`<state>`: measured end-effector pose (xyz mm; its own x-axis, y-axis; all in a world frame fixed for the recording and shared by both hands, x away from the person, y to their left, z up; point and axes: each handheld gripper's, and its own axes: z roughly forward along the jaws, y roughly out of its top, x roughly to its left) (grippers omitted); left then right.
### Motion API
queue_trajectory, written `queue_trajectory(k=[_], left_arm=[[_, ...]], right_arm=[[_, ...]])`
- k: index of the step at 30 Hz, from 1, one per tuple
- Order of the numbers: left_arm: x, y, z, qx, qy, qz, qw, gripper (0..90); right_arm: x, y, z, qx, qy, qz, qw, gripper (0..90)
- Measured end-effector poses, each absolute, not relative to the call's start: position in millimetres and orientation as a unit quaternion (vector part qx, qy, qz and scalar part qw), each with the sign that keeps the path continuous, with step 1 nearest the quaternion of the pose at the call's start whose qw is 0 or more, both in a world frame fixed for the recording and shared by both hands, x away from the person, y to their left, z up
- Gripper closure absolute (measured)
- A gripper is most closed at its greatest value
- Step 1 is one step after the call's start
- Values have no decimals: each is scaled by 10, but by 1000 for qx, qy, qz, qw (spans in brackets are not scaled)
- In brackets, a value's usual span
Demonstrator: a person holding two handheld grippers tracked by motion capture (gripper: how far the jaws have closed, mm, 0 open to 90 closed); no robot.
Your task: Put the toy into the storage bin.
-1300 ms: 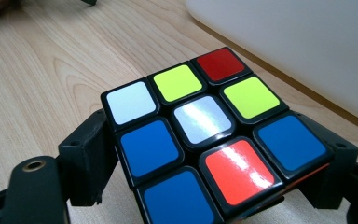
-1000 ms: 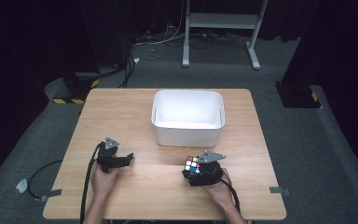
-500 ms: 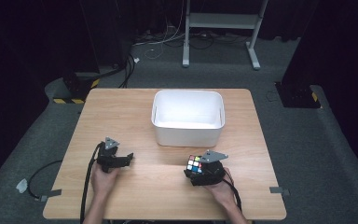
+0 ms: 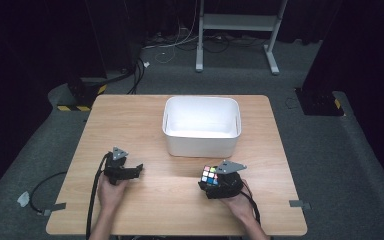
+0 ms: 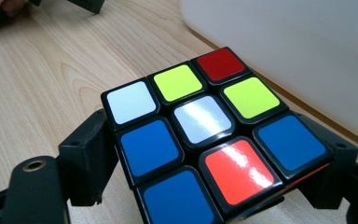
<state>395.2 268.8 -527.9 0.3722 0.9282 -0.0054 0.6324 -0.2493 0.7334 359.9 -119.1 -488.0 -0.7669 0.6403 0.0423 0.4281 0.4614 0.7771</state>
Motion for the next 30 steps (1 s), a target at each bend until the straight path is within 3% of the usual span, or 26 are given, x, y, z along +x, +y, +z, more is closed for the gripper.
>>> queue_trajectory(k=[30], left_arm=[[3952, 2688, -5279, 758, 514, 222, 333, 148]], right_arm=[[3623, -1224, -4708, 318, 845, 414, 117, 186]])
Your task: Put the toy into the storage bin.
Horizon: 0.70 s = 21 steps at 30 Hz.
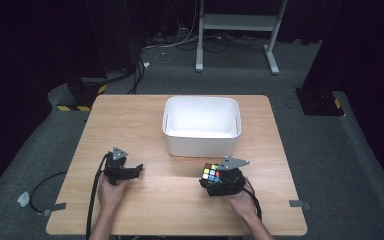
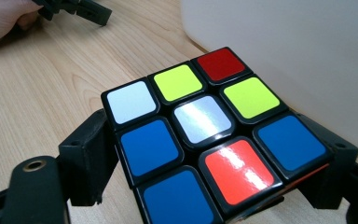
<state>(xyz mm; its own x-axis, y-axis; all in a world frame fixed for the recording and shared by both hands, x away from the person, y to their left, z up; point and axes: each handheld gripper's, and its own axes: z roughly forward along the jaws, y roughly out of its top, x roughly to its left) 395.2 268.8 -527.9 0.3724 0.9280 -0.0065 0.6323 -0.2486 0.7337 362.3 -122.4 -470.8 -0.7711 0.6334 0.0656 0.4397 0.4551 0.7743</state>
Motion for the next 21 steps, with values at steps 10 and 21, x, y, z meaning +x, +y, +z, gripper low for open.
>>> queue_trajectory(k=[10, 21], left_arm=[[3952, 2688, -5279, 758, 514, 222, 333, 148], [3951, 2688, -5279, 758, 515, 222, 333, 148]], right_arm=[[3629, -1235, -4642, 316, 843, 420, 114, 186], [3636, -1244, -4567, 314, 842, 424, 113, 186]])
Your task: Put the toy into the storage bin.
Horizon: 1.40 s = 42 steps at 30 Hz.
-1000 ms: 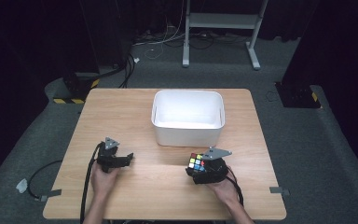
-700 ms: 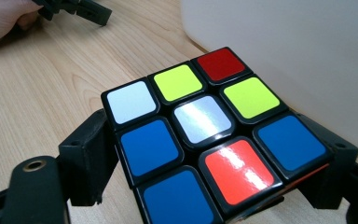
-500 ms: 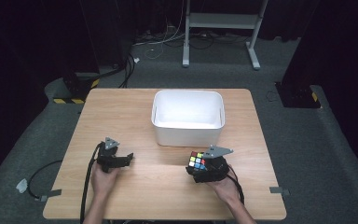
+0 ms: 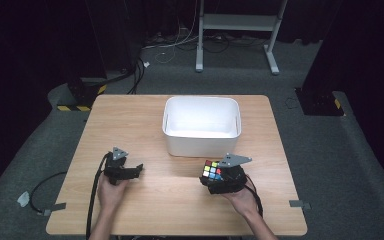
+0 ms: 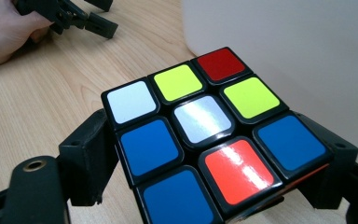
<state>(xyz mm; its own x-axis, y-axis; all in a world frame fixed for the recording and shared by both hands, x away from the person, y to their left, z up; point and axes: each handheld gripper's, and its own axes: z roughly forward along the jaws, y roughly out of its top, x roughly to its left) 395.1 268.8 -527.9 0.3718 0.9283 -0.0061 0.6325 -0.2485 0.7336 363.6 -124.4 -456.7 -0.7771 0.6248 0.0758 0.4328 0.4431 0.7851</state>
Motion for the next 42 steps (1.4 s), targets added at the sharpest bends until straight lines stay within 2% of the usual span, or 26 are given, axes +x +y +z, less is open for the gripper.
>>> queue_trajectory(k=[42], left_arm=[[3951, 2688, -5279, 758, 515, 222, 333, 148]], right_arm=[[3651, -1315, -4321, 311, 836, 438, 113, 187]])
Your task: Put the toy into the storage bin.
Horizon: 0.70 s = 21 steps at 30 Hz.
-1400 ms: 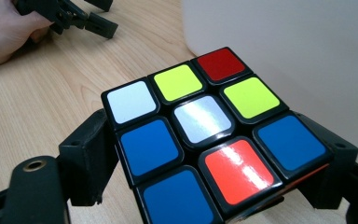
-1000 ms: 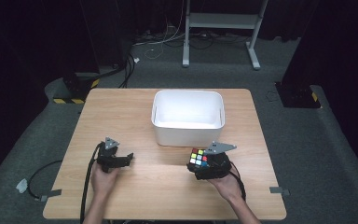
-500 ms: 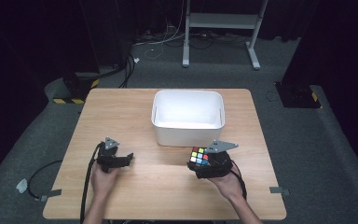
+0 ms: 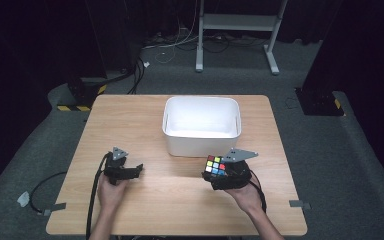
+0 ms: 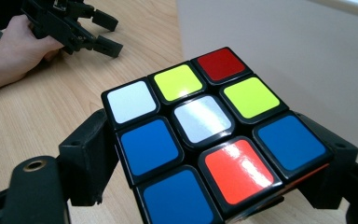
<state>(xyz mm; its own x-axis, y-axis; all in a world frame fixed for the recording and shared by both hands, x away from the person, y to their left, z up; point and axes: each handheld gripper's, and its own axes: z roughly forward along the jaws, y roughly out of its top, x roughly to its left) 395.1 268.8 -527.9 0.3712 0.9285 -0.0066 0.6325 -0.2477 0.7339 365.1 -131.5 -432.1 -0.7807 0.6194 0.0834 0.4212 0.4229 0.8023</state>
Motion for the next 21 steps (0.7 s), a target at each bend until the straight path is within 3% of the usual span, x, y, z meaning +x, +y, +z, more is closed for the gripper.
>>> queue_trajectory(k=[21], left_arm=[[3951, 2688, -5279, 758, 515, 222, 333, 149]], right_arm=[[3688, -1348, -4216, 313, 835, 439, 116, 186]])
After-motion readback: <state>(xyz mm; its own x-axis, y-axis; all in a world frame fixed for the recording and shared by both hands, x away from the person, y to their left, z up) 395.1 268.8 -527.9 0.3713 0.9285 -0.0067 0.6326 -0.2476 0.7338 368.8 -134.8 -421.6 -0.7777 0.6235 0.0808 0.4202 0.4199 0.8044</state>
